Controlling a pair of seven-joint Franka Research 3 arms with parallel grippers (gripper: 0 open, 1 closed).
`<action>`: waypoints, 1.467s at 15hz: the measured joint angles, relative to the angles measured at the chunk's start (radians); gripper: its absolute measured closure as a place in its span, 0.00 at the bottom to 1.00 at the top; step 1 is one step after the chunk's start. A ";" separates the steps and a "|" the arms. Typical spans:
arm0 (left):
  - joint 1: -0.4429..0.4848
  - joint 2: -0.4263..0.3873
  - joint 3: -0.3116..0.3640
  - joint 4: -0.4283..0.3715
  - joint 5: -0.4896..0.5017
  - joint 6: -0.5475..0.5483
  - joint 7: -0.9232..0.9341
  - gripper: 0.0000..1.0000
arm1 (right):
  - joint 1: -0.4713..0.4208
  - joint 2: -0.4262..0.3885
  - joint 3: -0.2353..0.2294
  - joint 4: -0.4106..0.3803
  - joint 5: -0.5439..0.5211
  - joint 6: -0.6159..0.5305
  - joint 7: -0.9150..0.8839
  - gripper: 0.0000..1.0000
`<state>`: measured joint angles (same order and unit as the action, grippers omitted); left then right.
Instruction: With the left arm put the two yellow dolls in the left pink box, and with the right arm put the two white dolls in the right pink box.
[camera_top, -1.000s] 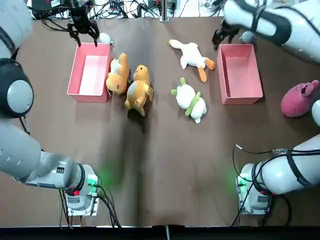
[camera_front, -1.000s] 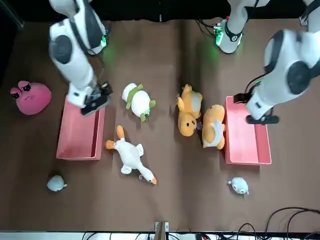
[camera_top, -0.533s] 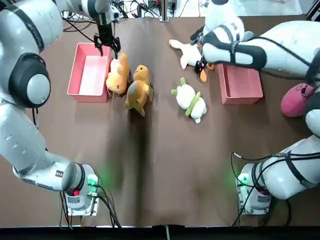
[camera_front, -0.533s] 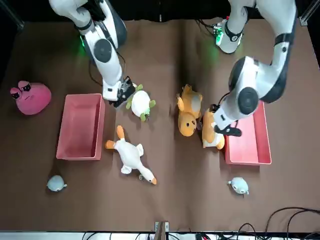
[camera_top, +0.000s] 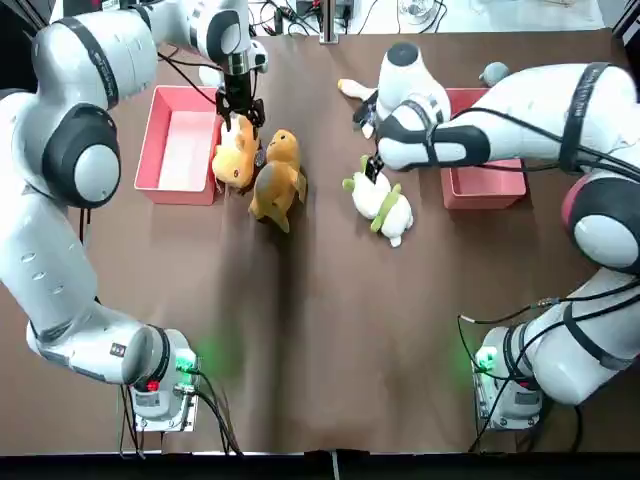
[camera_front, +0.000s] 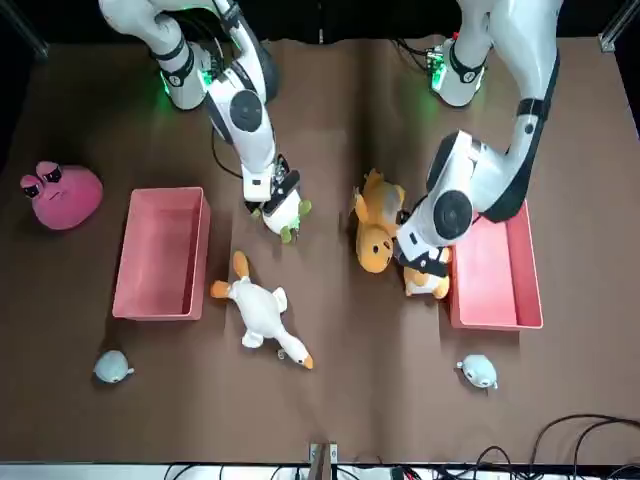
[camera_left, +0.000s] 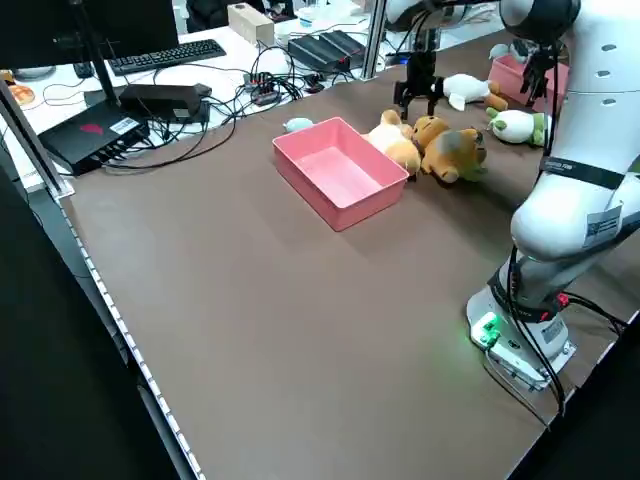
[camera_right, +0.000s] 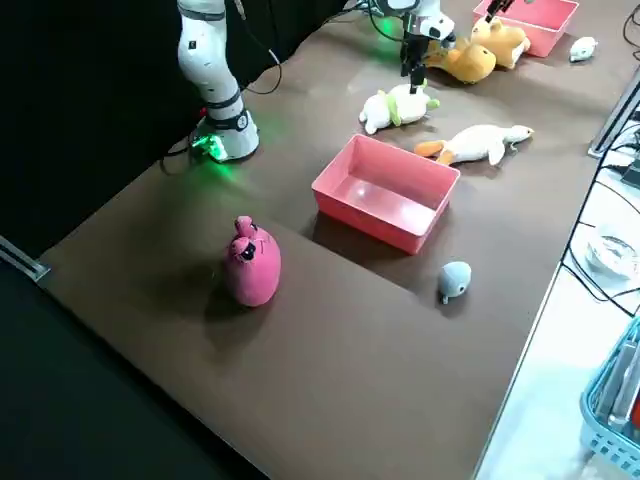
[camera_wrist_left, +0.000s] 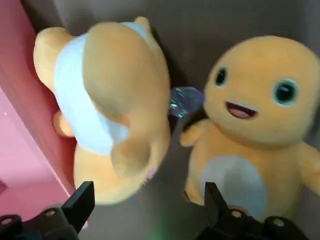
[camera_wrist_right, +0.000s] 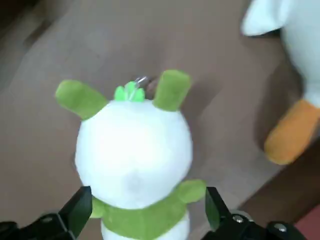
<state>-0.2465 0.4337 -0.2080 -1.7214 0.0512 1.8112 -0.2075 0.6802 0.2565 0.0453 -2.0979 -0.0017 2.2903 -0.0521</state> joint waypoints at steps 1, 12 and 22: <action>0.004 0.014 0.002 0.000 0.009 0.011 0.005 0.03 | 0.014 0.014 0.000 -0.001 0.000 0.006 -0.002 0.00; 0.035 0.108 0.002 0.005 0.083 0.099 0.056 0.50 | 0.052 0.110 -0.002 -0.007 -0.001 0.096 -0.017 0.11; 0.048 0.004 0.000 0.107 0.070 -0.113 0.067 0.92 | 0.023 -0.007 -0.028 0.020 -0.001 -0.074 -0.015 0.93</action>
<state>-0.1981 0.4381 -0.2075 -1.6146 0.1212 1.6985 -0.1403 0.7030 0.2491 0.0177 -2.0779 -0.0031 2.2160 -0.0672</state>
